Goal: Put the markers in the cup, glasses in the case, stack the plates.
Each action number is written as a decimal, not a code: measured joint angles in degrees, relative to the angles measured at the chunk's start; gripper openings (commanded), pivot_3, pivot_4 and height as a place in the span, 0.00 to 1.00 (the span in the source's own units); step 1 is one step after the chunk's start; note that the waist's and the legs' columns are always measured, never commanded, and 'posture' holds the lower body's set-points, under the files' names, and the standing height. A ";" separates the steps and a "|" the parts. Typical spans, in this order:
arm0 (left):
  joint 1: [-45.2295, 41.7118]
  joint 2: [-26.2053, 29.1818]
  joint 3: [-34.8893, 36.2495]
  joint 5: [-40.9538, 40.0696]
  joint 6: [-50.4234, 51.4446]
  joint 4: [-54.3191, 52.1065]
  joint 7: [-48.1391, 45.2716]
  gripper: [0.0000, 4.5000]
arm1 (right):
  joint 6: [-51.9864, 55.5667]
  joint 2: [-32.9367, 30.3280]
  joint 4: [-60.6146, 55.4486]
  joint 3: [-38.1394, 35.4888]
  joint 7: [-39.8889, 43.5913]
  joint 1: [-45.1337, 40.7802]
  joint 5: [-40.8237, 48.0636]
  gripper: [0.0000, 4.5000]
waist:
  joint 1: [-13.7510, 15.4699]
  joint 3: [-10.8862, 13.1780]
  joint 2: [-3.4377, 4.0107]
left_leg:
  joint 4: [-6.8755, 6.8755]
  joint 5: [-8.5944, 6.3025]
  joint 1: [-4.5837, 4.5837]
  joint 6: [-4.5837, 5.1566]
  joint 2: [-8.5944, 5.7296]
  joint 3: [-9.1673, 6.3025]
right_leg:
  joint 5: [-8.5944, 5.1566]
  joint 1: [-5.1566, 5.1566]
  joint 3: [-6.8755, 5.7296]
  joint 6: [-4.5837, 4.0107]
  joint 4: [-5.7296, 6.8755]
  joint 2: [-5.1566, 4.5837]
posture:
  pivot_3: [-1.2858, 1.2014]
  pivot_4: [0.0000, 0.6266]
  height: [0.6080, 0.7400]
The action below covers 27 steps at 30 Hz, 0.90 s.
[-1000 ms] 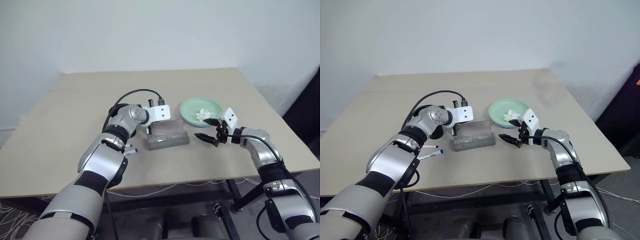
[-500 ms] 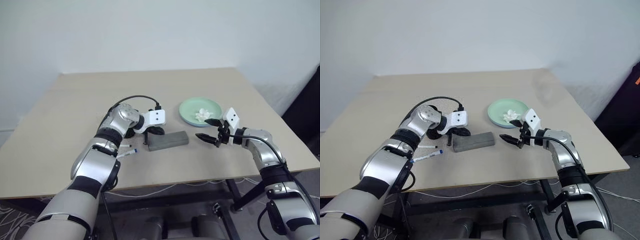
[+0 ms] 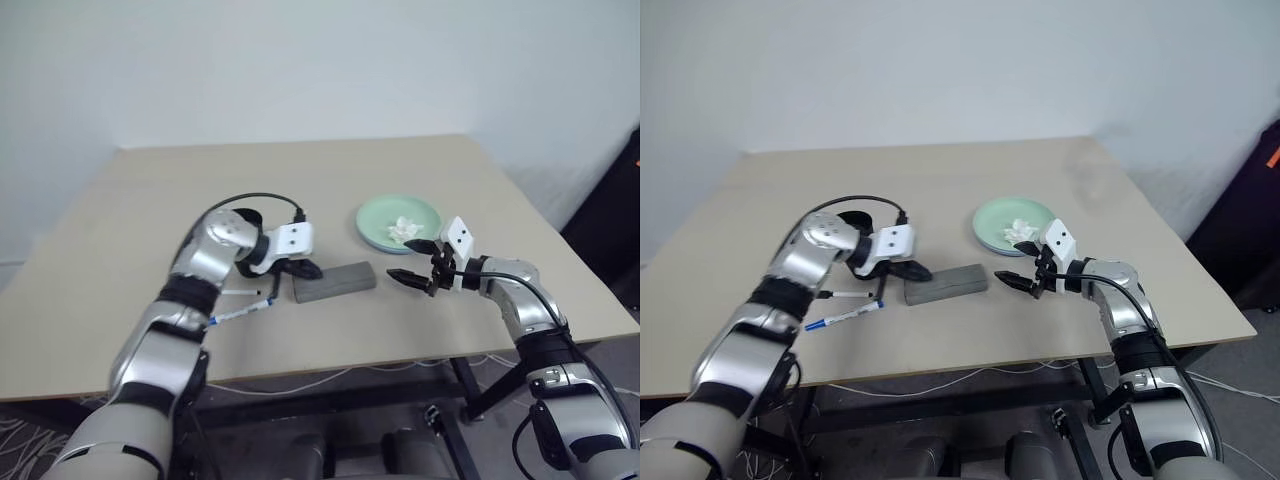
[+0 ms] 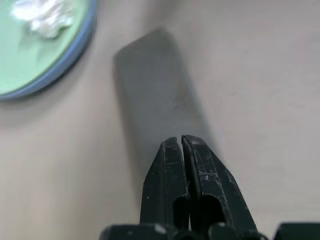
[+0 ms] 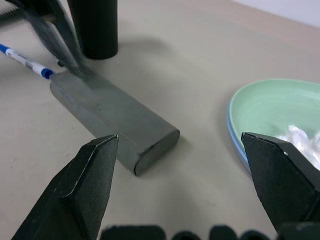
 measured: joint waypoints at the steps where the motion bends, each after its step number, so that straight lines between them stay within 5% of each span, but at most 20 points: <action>1: 1.19 2.17 0.21 -0.28 1.12 -2.46 -1.33 0.01 | 0.00 -0.11 0.04 0.00 0.01 0.06 -0.03 0.95 | -0.14 0.00 0.00 | 0.00 0.00 0.03 0.00 0.02 -0.01 | 0.00 0.01 0.00 0.00 0.00 0.02 | 0.52 0.00 1.00; 7: 9.40 13.31 0.63 0.10 7.96 -15.00 -2.46 0.01 | -0.03 0.08 0.56 0.24 0.08 0.01 -0.08 0.95 | -0.46 0.01 0.05 | 0.01 -0.01 0.11 -0.02 0.01 -0.07 | -0.08 0.08 -0.03 -0.14 0.03 -0.06 | 0.52 0.00 1.00; 19: 17.39 17.53 0.75 0.54 16.97 -24.97 5.06 0.01 | -0.19 0.47 1.53 1.21 0.15 -0.42 -0.12 0.95 | -0.47 0.01 0.06 | -0.18 0.00 0.11 -0.04 -0.01 -0.09 | -0.04 -0.01 -0.02 -0.07 0.01 -0.04 | 0.52 0.00 1.00; 25: 19.94 17.78 -0.14 2.68 18.64 -23.77 8.43 0.35 | -0.38 0.53 2.43 1.48 0.43 -0.81 -0.21 0.95 | -0.44 0.02 0.06 | -0.18 0.00 0.12 -0.04 -0.01 -0.09 | -0.03 -0.01 -0.01 -0.05 0.01 -0.02 | 0.52 0.00 1.00; 27: 19.98 18.15 -0.66 2.98 18.89 -23.59 8.64 0.35 | -0.39 0.69 2.43 1.67 0.62 -0.81 -0.21 0.95 | -0.44 0.02 0.06 | -0.18 0.00 0.11 -0.04 -0.01 -0.09 | -0.05 0.00 -0.03 -0.08 0.01 -0.06 | 0.52 0.00 1.00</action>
